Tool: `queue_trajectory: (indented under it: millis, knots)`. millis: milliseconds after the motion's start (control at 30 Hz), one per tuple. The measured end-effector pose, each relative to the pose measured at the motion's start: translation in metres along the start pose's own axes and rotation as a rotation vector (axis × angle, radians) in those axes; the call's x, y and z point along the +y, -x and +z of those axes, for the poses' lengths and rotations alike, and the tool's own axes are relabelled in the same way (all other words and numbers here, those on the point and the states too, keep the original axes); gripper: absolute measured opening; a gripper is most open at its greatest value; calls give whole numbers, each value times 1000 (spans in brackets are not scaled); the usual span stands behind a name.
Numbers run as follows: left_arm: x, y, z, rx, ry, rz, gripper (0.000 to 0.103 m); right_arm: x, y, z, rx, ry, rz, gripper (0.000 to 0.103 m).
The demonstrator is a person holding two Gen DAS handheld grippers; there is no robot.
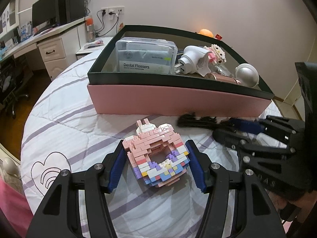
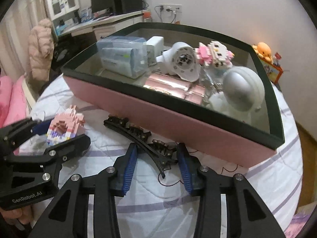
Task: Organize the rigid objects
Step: 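Lower the donut into the pink box with the left tool while the right tool lowers the clip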
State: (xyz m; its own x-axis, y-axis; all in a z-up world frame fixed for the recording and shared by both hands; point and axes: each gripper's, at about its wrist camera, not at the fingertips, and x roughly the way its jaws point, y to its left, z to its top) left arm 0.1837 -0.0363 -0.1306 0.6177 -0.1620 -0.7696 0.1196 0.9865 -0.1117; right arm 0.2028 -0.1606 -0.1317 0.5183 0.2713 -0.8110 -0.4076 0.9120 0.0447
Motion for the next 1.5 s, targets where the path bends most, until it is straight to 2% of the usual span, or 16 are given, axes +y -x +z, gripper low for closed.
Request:
queue_trajectory:
  millis: [200, 500, 767, 1000, 1167, 1333, 1500]
  knots:
    - [-3, 9, 2, -18, -7, 1, 60, 17, 18, -8, -32, 17, 13, 26]
    - [-4, 26, 5, -50, -17, 4, 60, 16, 60, -19, -109, -18, 22, 25]
    - [-9, 50, 15, -99, -39, 1, 60, 11, 94, -14, -197, -49, 32, 25]
    - [-18, 76, 54, -184, -76, 0, 60, 3, 123, 13, -275, -50, 1, 25]
    - [-20, 77, 91, -223, -84, 11, 60, -16, 132, 43, -317, -68, -27, 25]
    - [-23, 63, 130, -233, -94, 13, 60, -44, 120, 77, -305, -95, -73, 25]
    - [-28, 28, 158, -192, -103, 4, 60, -78, 86, 97, -248, -156, -93, 25]
